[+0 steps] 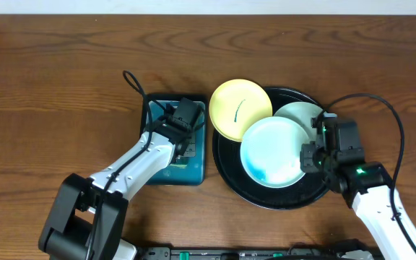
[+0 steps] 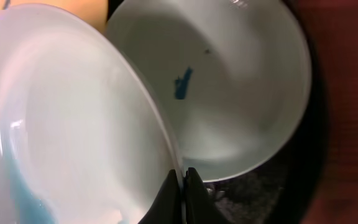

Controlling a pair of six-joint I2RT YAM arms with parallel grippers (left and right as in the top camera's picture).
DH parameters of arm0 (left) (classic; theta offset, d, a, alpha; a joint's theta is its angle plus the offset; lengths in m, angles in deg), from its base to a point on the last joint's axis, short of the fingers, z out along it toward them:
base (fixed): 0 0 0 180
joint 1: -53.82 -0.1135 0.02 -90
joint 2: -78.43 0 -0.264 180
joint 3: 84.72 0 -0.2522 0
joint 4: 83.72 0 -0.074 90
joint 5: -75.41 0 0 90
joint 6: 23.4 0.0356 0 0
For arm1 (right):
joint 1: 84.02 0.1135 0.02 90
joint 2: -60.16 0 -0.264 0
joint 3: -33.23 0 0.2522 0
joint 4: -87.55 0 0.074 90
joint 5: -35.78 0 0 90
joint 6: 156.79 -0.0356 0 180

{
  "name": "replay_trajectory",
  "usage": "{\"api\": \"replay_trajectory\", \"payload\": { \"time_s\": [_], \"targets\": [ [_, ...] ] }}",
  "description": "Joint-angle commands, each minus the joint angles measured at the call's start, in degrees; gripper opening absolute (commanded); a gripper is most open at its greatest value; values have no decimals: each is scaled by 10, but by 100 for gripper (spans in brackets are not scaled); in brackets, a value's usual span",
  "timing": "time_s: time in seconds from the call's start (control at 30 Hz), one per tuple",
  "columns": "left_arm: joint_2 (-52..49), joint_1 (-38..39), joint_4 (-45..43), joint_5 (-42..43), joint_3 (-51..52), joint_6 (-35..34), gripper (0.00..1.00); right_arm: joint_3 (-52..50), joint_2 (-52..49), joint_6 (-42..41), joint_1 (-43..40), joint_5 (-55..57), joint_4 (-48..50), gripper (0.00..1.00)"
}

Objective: Clean dirty plates on tray and stack at the side
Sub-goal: 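Grasp the front pale green plate rim with the right gripper and lift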

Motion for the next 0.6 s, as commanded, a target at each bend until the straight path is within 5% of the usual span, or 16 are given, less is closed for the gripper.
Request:
{"api": "replay_trajectory", "payload": {
  "time_s": [0.0, 0.57],
  "targets": [
    [-8, -3, -1, -10, 6, 18, 8, 31, 7, 2, 32, 100, -15, 1],
    [-8, -3, -3, -10, 10, 18, 8, 37, 7, -12, 204, 362, -9, 1]
  ]
}}
